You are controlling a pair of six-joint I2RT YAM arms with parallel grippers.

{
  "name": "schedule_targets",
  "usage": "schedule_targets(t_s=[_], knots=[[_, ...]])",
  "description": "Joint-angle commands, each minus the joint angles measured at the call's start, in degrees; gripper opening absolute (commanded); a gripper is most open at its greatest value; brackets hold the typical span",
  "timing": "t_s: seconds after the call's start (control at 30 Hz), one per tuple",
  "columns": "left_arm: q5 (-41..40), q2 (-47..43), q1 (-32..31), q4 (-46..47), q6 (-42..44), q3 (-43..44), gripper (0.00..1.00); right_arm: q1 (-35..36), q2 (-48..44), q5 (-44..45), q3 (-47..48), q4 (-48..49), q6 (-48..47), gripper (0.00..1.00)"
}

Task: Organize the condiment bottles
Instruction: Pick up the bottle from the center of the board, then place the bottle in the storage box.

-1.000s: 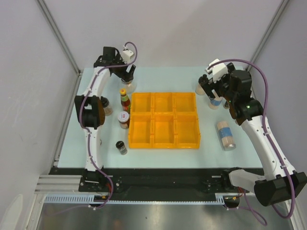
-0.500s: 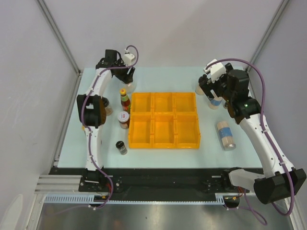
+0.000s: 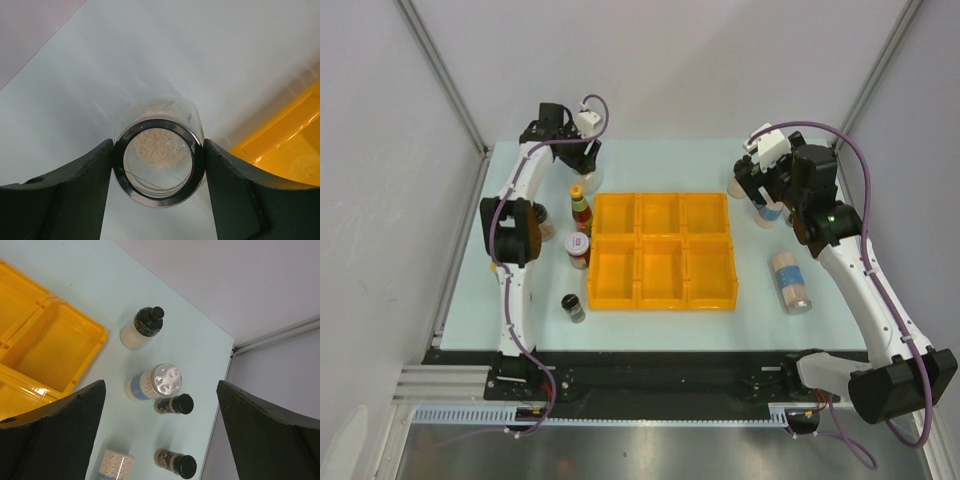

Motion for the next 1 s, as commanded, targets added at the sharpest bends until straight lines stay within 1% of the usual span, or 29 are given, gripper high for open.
schedule_targets(t_s=[0.0,0.2,0.47,0.63,0.7,0.77,0.87,0.97], knots=[[0.7,-3.1,0.1,4.9,-0.2,3.1,0.00,0.4,0.0,1.3,1.1,0.6,-0.5,1.00],[0.5,-6.7,-1.6,10.8,-2.8,3.2,0.00,0.4,0.1,1.5,1.1,0.6,-0.7,1.00],[0.8,-10.5,-4.9,13.0,-4.4,4.1,0.00,0.4,0.0,1.7,0.8,0.9,-0.7,1.00],[-0.3,-12.5,-6.9,14.0,-6.1,4.9,0.00,0.5,0.2,1.9,0.7,0.9,-0.9,1.00],[-1.7,-12.7,-7.7,13.7,-6.9,6.3,0.01,0.6,0.2,2.0,0.6,0.9,-1.0,1.00],[-5.1,-13.3,-8.6,13.3,-7.5,7.5,0.00,0.6,0.3,2.2,0.6,1.0,-1.2,1.00],[-9.3,-14.9,-10.4,11.8,-8.1,7.6,0.00,0.8,0.4,2.5,0.5,1.0,-1.3,1.00],[-11.7,-16.7,-12.0,8.9,-9.5,7.3,0.00,1.2,0.5,2.9,0.4,1.1,-1.5,1.00]])
